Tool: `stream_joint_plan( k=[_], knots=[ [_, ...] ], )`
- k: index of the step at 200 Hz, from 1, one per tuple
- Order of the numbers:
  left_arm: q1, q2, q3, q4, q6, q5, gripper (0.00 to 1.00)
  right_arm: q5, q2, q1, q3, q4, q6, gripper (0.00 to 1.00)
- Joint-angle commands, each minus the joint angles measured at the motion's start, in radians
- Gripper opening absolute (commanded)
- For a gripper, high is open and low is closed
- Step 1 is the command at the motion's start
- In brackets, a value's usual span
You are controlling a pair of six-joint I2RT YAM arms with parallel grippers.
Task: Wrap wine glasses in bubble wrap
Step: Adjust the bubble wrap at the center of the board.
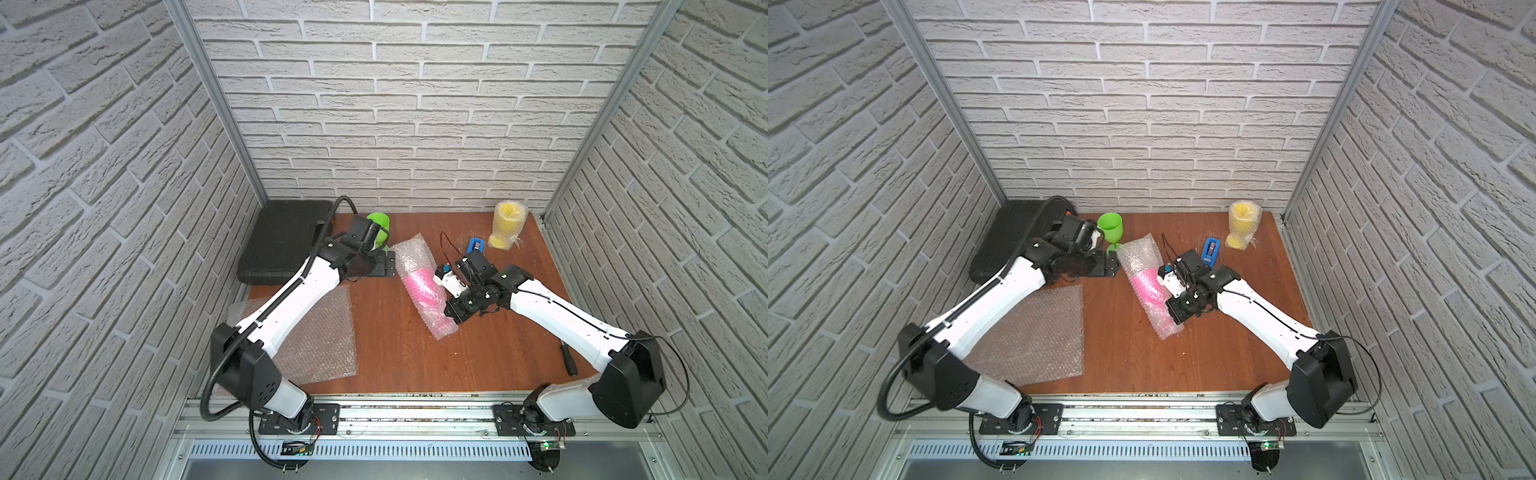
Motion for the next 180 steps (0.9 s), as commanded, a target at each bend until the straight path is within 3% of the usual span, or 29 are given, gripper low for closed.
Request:
stream_joint_plan(
  k=[1, 60, 86, 113, 143, 180],
  knots=[
    [0.053, -0.107, -0.096, 0.099, 0.075, 0.028, 0.98, 0.149, -0.006, 0.01, 0.064, -0.09, -0.249, 0.03],
    [0.241, -0.321, -0.292, 0.272, 0.086, 0.288, 0.98, 0.368, -0.032, 0.1, 0.08, -0.037, -0.716, 0.03],
    [0.246, -0.358, -0.308, 0.271, 0.158, 0.351, 0.98, 0.485, -0.02, 0.15, 0.021, 0.022, -0.843, 0.02],
    [0.245, -0.416, -0.35, 0.326, 0.251, 0.438, 0.98, 0.524, -0.029, 0.182, -0.057, 0.126, -0.924, 0.03],
    [0.172, -0.399, -0.39, 0.352, 0.431, 0.53, 0.86, 0.522, -0.028, 0.205, -0.125, 0.217, -0.94, 0.03],
    [-0.039, -0.289, -0.449, 0.318, 0.744, 0.466, 0.85, 0.478, -0.051, 0.205, -0.225, 0.317, -0.915, 0.02]
  ],
)
